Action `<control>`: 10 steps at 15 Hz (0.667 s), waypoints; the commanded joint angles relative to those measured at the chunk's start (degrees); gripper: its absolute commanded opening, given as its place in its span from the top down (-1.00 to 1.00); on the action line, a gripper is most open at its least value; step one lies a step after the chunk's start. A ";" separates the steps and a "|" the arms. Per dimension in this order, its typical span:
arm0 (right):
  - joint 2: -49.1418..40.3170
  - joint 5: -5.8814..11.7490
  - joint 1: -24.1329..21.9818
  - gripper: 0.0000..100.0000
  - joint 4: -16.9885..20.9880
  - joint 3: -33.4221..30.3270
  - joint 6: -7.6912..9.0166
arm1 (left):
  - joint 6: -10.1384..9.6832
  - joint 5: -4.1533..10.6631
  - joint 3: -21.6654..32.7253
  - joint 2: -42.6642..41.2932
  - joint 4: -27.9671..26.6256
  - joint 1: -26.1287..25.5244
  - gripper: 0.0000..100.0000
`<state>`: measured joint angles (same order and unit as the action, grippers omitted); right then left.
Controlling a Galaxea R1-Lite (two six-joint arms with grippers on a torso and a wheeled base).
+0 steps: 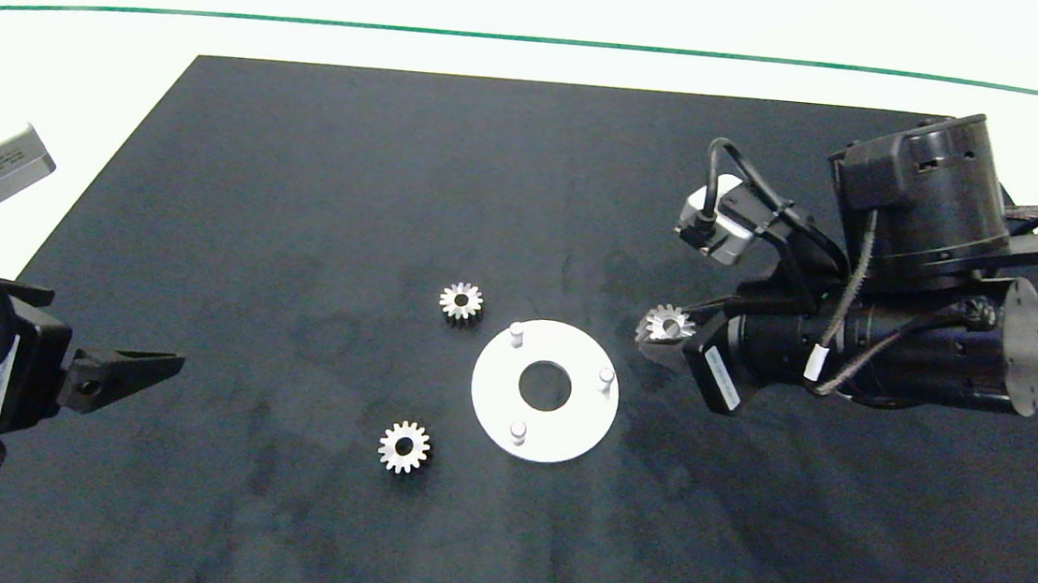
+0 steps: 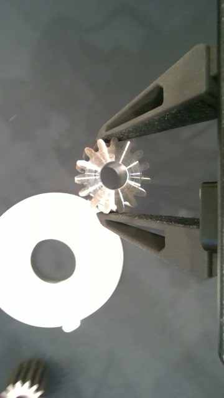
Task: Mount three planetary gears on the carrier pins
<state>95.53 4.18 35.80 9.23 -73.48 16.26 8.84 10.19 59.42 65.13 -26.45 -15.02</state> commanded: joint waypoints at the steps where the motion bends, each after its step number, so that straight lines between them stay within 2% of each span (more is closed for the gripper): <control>1: 6.43 0.74 2.25 0.44 1.49 -5.18 -0.09 | 0.13 0.09 0.00 -0.36 -0.18 -0.01 -1.00; 10: 8.19 0.83 4.80 0.44 1.49 -5.35 -0.44 | 0.30 0.09 -0.09 -1.24 -0.18 -0.10 -1.00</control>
<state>103.44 4.96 40.52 10.65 -78.89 15.70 9.09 10.22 59.32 63.98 -26.48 -15.10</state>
